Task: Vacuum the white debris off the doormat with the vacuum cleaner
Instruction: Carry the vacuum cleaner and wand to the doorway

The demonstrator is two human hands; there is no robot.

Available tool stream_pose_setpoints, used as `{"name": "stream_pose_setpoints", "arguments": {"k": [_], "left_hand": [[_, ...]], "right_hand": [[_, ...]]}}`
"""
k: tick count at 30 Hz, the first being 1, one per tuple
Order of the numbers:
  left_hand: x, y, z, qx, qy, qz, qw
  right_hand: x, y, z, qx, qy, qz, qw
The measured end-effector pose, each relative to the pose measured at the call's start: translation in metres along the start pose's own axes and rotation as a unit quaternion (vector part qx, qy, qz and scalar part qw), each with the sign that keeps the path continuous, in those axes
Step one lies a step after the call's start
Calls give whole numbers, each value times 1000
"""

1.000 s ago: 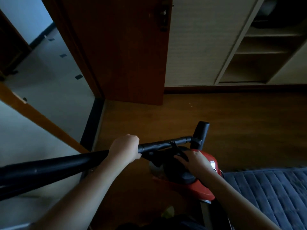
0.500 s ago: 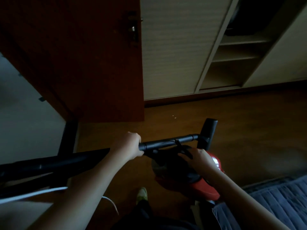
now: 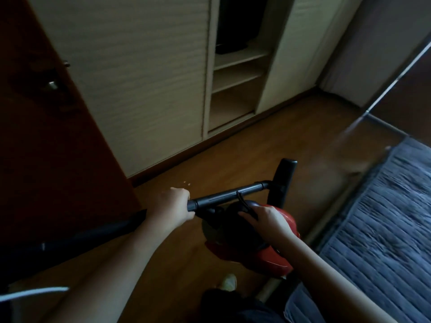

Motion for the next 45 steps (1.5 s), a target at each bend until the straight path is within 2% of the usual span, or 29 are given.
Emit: {"name": "stream_pose_setpoints", "arguments": {"k": [7,16,28,35,45], "left_hand": [[-9,111,-81,-87,28,38,995],[-17,234,-192,-162,77,65,982],[-42,393,-283,-236,63,89,966],[-38,497,-329,-283,41,83,955],[-37,601,-434,-353,59,86,930]], "right_hand": [[16,64,-78,-92,34,-50,994],[52,136,-171,-140,36,-78,986],[74,259,-253,-214,46,-95,971],[81,338,-291,-277,39,-107,954],[123,410,-365,-361,49,-151,919]]}}
Point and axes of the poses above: each hand's wrist, its own y-axis towards the middle knuckle, its own x-axis out of the back of the hand, z = x × y, the point moved 2 cm from there along y, towards the middle knuckle, and after that the axes turned 15 degrees about -z, right-handed, at the moved point
